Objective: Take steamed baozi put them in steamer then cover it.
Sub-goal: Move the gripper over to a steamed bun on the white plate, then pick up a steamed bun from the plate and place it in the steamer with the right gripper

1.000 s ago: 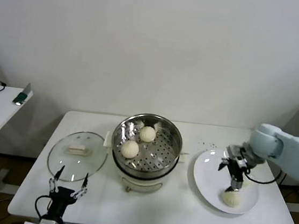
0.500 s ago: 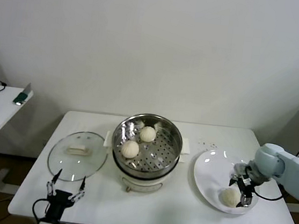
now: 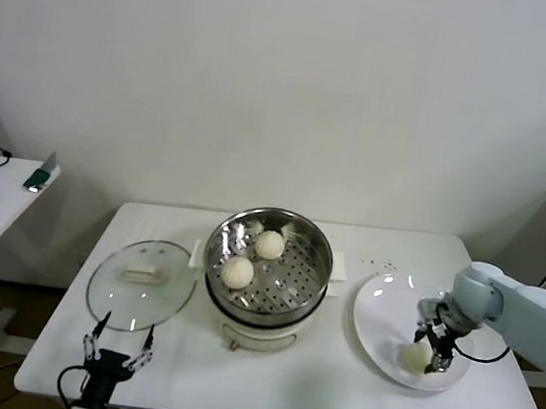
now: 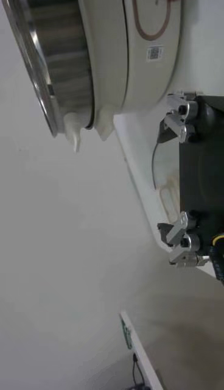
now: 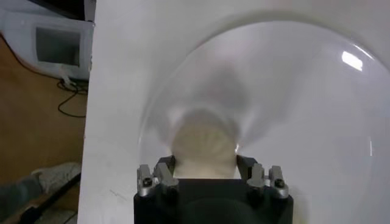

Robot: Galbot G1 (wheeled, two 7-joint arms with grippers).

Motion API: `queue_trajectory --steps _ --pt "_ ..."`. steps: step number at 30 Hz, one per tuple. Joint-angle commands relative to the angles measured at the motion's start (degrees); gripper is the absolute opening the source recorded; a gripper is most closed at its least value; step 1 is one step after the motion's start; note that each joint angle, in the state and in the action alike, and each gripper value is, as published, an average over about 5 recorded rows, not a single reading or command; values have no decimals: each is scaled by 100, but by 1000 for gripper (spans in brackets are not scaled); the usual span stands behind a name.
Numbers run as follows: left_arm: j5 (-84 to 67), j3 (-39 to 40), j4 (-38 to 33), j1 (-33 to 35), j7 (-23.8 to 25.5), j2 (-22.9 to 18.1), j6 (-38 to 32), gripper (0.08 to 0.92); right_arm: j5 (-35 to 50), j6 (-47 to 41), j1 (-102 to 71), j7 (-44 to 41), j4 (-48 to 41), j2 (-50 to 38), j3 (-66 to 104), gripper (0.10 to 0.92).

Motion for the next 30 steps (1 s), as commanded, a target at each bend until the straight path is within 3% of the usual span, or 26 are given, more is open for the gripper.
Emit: queue_trajectory --steps 1,6,9,18,24,30 --pt "9 7 -3 1 0 -8 5 823 24 42 142 -5 -78 130 -129 671" --pt "12 17 4 16 1 -10 -4 823 -22 503 884 -102 78 115 -575 675" --pt "12 21 8 30 1 -3 -7 823 -192 1238 1674 -219 203 229 -1049 679" --pt "-5 43 -9 73 3 8 1 823 -333 2986 4051 -359 185 1208 -2029 682" --pt "-1 77 -64 21 4 41 99 823 -460 3997 4696 -381 313 1926 -1992 687" --pt "-19 91 -59 45 4 56 93 823 -506 4328 4609 -423 424 2735 -1632 690"
